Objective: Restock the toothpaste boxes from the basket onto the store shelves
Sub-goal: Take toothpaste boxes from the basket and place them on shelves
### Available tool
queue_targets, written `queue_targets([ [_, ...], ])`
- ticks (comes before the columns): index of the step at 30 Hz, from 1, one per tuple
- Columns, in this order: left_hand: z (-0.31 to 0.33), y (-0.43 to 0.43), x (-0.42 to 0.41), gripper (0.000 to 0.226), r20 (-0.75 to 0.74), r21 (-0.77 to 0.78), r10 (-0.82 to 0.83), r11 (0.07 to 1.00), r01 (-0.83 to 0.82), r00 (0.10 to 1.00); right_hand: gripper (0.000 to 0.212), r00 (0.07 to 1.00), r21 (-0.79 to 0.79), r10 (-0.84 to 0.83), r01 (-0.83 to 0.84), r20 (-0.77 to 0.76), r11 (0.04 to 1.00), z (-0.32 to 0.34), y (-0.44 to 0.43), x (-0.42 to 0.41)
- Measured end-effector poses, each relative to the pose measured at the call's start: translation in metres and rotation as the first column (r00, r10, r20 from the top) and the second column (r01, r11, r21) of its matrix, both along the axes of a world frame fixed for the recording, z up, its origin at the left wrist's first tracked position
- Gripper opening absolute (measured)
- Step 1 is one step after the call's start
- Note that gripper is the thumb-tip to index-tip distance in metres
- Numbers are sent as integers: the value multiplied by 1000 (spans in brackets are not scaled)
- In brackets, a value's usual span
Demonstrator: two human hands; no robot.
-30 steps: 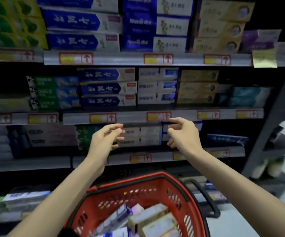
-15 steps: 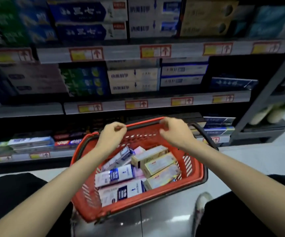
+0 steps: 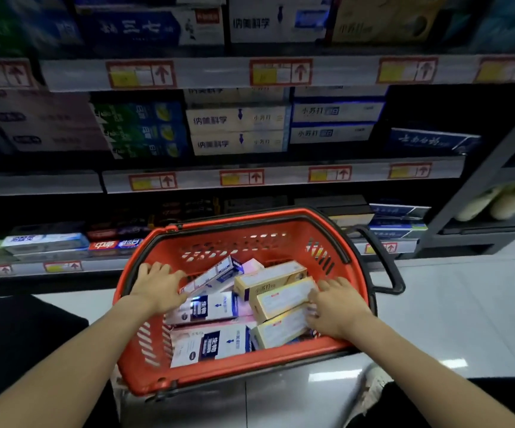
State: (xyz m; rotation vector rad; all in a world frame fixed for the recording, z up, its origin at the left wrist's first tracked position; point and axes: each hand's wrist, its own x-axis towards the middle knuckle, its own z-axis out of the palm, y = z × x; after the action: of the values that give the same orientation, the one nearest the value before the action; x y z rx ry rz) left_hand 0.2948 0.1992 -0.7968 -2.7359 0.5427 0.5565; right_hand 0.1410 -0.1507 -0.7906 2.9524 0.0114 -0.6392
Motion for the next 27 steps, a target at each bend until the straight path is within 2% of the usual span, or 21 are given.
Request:
queue_targets([
  [3, 8, -14, 12, 58, -55, 20, -4, 1000, 5, 998, 69, 999, 27, -41, 42, -20, 999, -2, 7, -19],
  [7, 23, -38, 14, 54, -132, 12, 25, 1000, -23, 991, 45, 990, 46, -122, 126, -76, 991, 0, 12, -37],
  [9, 30, -51, 11, 53, -215, -20, 50, 998, -55, 975, 42, 983, 89, -151, 160, -102, 983, 5, 12, -40],
  [12, 43, -70, 13, 49, -352, -169, 34, 981, -99, 935, 43, 972, 194, -168, 198, -162, 961, 27, 7, -35],
  [14, 62, -82, 15, 44, -349, -269, -22, 960, -78, 937, 50, 971, 242, -169, 208, -172, 948, 54, 1, -26],
  [17, 97, -98, 11, 39, -296, -391, -134, 920, 8, 946, 51, 983, 224, -129, 155, -128, 962, 103, -4, -9],
  [22, 121, -99, 1, 36, -252, -503, -230, 861, 76, 940, 52, 990, 308, -133, 142, -51, 941, 151, 10, 15],
  [24, 104, -90, -1, 39, -254, -443, -262, 887, 129, 931, 51, 990, 366, -137, 141, -37, 920, 147, 22, 22],
  [27, 62, -76, 0, 35, -360, -94, -240, 971, 221, 902, 54, 982, 281, -88, 132, -165, 951, 122, 38, 31],
])
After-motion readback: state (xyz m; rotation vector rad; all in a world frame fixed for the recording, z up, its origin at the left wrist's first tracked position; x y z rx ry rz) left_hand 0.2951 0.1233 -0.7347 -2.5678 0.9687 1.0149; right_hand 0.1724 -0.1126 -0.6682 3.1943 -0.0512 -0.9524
